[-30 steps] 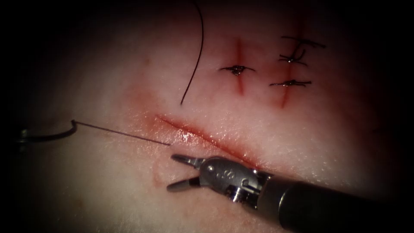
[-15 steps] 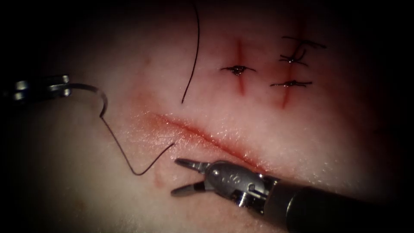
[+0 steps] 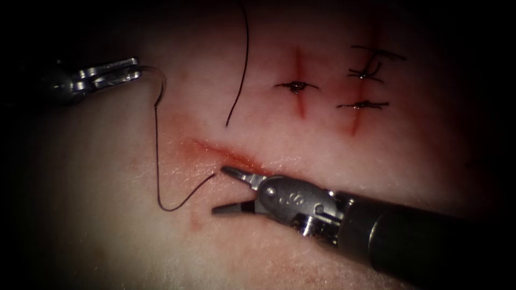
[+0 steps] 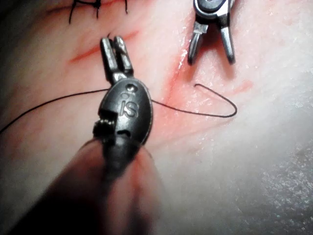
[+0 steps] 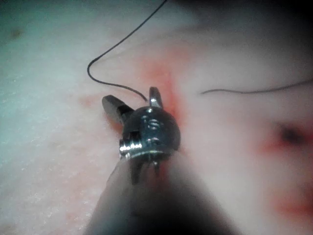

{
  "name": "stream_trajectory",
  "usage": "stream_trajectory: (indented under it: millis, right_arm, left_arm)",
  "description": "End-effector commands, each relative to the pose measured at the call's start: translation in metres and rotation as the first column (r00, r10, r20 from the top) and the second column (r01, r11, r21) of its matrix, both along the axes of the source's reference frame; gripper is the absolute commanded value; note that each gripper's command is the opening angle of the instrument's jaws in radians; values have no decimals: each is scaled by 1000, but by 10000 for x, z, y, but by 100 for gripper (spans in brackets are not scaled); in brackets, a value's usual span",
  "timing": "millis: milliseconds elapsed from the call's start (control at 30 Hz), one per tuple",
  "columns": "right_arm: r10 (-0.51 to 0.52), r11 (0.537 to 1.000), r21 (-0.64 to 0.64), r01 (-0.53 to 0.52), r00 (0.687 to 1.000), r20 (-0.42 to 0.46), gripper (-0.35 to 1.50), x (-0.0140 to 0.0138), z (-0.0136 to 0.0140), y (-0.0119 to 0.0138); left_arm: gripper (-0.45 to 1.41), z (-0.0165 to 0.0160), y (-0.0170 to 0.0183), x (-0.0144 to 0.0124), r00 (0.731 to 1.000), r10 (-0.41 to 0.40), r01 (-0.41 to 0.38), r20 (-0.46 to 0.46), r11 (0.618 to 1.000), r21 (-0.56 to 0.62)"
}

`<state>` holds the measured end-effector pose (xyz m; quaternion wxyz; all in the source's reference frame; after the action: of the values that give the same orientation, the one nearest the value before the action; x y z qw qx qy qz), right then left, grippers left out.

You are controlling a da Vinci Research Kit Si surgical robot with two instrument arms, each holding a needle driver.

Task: Wound Closure
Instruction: Using the right grasper, pull the suture through the wound until a short tail remains.

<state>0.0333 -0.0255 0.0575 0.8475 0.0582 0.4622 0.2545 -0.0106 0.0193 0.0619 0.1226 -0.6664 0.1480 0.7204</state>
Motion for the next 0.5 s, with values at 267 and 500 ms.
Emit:
stream_trajectory:
  millis: [267,500]
  right_arm:
    - [-153,988,-34,154,988,32,20,45,42,12]
    - [-241,970,42,238,967,83,-35,27,36,-5]
  left_arm:
    - [-45,8,-8,-4,1000,-4,4,1,1000,-18]
    - [-45,25,-14,2,1000,1,-1,27,1000,1]
